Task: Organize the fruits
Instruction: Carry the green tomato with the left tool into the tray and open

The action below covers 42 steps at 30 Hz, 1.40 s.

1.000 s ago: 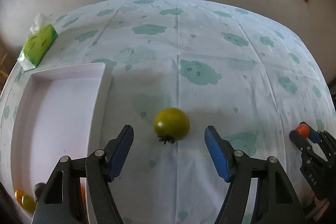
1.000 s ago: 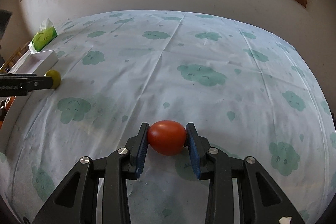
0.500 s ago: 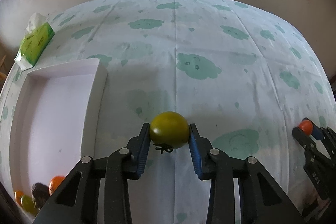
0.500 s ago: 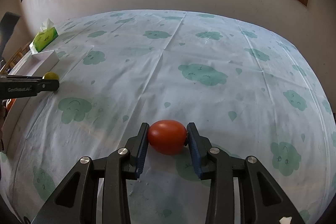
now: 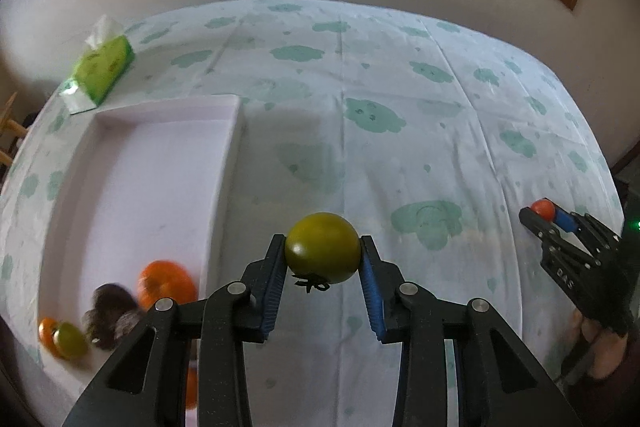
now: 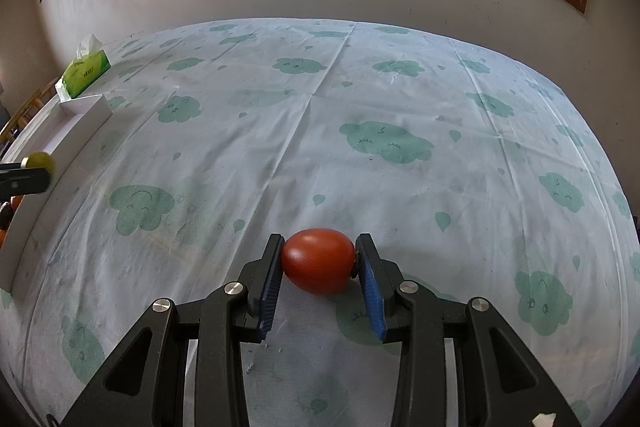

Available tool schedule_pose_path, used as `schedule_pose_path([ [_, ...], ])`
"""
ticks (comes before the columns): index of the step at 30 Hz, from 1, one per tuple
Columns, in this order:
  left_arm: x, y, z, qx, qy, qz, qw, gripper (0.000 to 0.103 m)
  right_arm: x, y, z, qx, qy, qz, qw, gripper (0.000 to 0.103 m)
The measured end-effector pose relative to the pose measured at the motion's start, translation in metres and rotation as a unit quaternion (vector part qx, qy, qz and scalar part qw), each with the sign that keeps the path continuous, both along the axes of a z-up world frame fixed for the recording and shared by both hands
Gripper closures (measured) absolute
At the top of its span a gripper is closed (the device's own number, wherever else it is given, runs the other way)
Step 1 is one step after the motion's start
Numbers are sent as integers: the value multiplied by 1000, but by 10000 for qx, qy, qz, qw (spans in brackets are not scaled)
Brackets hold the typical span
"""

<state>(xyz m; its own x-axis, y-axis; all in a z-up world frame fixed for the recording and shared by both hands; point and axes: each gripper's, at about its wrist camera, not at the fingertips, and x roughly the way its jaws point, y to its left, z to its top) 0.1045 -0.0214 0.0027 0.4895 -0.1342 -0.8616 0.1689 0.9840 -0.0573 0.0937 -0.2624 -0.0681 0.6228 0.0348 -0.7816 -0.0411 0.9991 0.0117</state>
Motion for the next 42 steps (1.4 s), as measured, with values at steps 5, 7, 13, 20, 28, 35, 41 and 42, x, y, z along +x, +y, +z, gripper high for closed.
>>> schedule_pose_path([
  [5,-18,25,12,60,-145,148,9998,66,0,0,0,-8,1,0,10000,68],
  [7,-23,40,14,49,-145,240,9996,66,0,0,-1,-14,1,-2,10000,68],
  [13,-32,84,13,85,-119,665,9977,66,0,1,-1,-17,1,-3,10000,68],
  [20,-38,132,11,-9,-81,1107,9938,66,0,1,-1,-23,1,-4,10000,68],
  [28,-48,160,2,-40,29,1307,9914,66,0,1,-1,-39,2,-5,10000,68],
  [35,-69,156,-10,-105,179,1122,9935,66,0,1,-1,-49,3,-5,10000,68],
  [41,-76,155,-25,-114,350,1081,9935,66,0,1,-1,-50,5,-3,10000,68],
  [42,-76,154,-27,-117,359,1068,9936,66,0,1,-1,-54,4,-3,10000,68],
])
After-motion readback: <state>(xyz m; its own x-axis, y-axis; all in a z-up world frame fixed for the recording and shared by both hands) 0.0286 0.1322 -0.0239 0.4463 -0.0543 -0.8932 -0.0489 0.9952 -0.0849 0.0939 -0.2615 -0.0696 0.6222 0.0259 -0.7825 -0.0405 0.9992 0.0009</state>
